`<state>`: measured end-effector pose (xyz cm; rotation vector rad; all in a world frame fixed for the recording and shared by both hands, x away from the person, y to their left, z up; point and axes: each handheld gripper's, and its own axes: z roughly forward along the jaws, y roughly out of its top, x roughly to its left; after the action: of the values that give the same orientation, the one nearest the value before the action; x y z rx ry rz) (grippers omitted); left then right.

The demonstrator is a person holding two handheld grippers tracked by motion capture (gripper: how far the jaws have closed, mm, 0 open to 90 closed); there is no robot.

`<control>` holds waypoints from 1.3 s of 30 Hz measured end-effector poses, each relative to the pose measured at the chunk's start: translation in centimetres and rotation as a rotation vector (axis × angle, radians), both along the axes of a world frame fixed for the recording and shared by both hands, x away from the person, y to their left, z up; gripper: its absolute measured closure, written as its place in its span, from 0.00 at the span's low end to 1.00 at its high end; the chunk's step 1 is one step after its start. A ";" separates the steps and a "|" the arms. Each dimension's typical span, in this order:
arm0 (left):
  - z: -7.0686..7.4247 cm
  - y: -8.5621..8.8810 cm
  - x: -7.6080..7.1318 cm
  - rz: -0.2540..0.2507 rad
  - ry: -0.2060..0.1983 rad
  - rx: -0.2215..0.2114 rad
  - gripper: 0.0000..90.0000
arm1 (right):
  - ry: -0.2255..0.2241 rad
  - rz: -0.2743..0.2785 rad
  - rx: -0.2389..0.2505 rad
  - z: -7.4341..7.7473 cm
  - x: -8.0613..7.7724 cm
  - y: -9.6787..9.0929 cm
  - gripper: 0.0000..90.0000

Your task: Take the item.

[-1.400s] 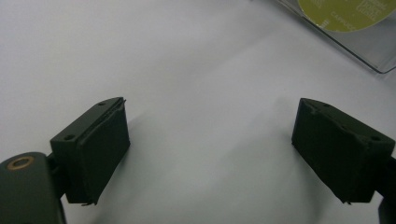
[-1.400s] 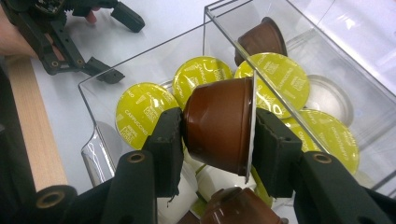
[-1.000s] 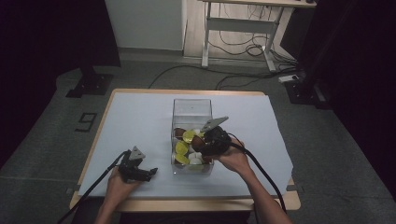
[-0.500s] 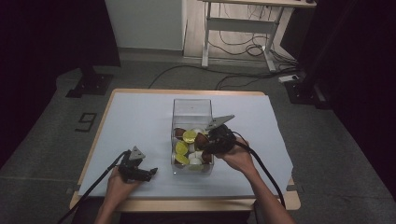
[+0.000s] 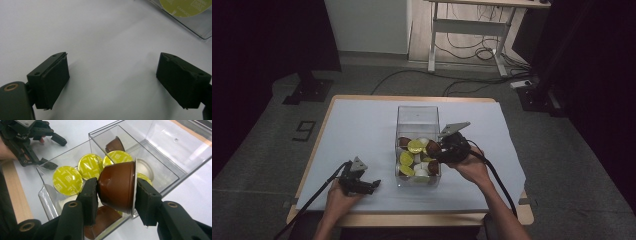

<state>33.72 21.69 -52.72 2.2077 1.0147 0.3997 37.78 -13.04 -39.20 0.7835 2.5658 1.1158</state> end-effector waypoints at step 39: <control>0.0 0.0 0.0 0.000 0.001 0.000 0.12 | -0.031 -0.162 -0.008 -0.7 0.7 -5.7 0.62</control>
<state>33.72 21.69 -52.72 2.2081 1.0152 0.3990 38.43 -18.77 -39.85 0.9458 2.4302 1.0582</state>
